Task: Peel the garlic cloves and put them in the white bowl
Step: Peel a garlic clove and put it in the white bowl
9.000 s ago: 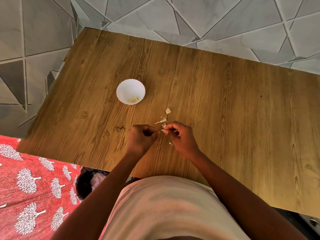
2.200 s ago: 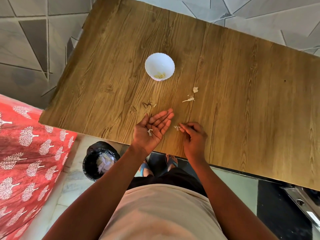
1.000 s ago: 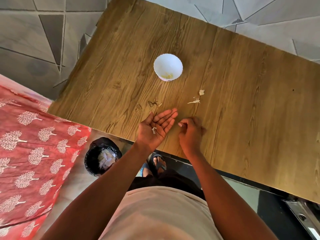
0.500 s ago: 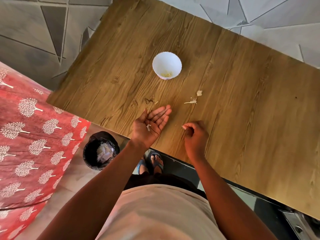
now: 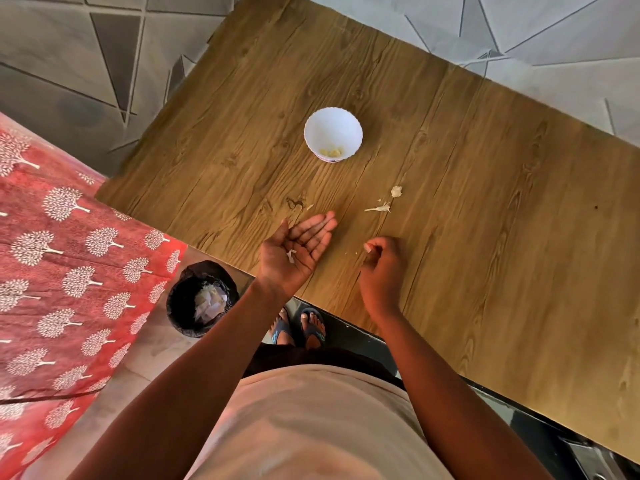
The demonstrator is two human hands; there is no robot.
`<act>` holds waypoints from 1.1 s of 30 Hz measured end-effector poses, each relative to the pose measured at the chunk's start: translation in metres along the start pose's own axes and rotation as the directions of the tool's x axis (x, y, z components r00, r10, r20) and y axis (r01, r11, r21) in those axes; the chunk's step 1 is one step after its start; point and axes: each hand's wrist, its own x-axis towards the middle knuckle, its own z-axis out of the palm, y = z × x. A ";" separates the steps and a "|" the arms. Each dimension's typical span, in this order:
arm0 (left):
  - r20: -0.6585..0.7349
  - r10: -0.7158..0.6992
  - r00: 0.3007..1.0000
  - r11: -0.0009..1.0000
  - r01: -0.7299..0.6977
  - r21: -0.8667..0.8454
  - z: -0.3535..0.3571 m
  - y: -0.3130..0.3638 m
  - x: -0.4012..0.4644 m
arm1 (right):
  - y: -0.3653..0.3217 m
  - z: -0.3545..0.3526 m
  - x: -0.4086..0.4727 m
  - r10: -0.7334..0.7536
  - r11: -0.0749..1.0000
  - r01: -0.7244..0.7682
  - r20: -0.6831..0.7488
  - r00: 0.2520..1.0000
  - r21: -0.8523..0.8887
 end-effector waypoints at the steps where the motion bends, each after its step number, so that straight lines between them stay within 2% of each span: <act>1: 0.001 0.005 1.000 1.000 -0.005 0.003 0.000 -0.001 -0.001 | 0.001 -0.002 0.000 0.016 1.000 -0.015 -0.017 1.000 0.027; 5: -0.003 0.024 1.000 1.000 -0.024 0.010 0.001 -0.001 -0.001 | 0.002 -0.007 -0.004 -0.088 0.995 0.088 -0.008 0.996 0.047; 9: 0.009 0.029 1.000 0.999 -0.029 0.018 0.000 -0.001 0.000 | 0.003 -0.006 -0.006 -0.178 0.983 0.179 0.050 0.983 -0.024; 11: 0.008 0.027 1.000 0.999 -0.027 0.022 -0.001 -0.001 0.001 | 0.008 -0.005 -0.004 -0.248 0.960 0.256 0.079 0.966 -0.111; 14: 0.012 0.027 1.000 0.999 -0.028 0.020 -0.003 -0.001 0.001 | 0.006 -0.003 0.000 -0.340 0.868 0.372 0.151 0.928 -0.330; 16: 0.013 0.026 1.000 0.999 -0.026 0.020 -0.003 -0.001 0.001 | 0.000 -0.001 0.001 -0.300 0.866 0.334 0.148 0.943 -0.372; 19: 0.009 0.027 1.000 1.000 -0.027 0.011 -0.003 -0.001 0.002 | -0.001 0.002 -0.002 -0.224 0.937 0.242 0.096 0.970 -0.254; 23: 0.013 0.022 1.000 1.000 -0.023 0.015 -0.003 0.000 0.001 | 0.000 0.007 -0.006 -0.220 0.959 0.226 0.054 0.974 -0.172; 26: 0.008 0.022 1.000 1.000 -0.022 0.015 -0.004 0.000 0.001 | -0.001 0.008 -0.006 -0.259 0.934 0.265 0.057 0.964 -0.238; 30: 0.009 0.017 1.000 1.000 -0.017 0.008 -0.004 0.000 0.000 | -0.007 0.004 -0.005 -0.439 0.771 0.463 0.162 0.884 -0.438; 31: 0.004 0.019 1.000 1.000 -0.019 0.005 -0.003 0.000 0.000 | -0.010 0.005 -0.004 -0.422 0.760 0.458 0.185 0.887 -0.461; 33: -0.005 0.032 0.999 0.999 -0.032 -0.006 -0.002 0.000 -0.001 | -0.014 0.009 -0.001 -0.293 0.833 0.351 0.196 0.936 -0.428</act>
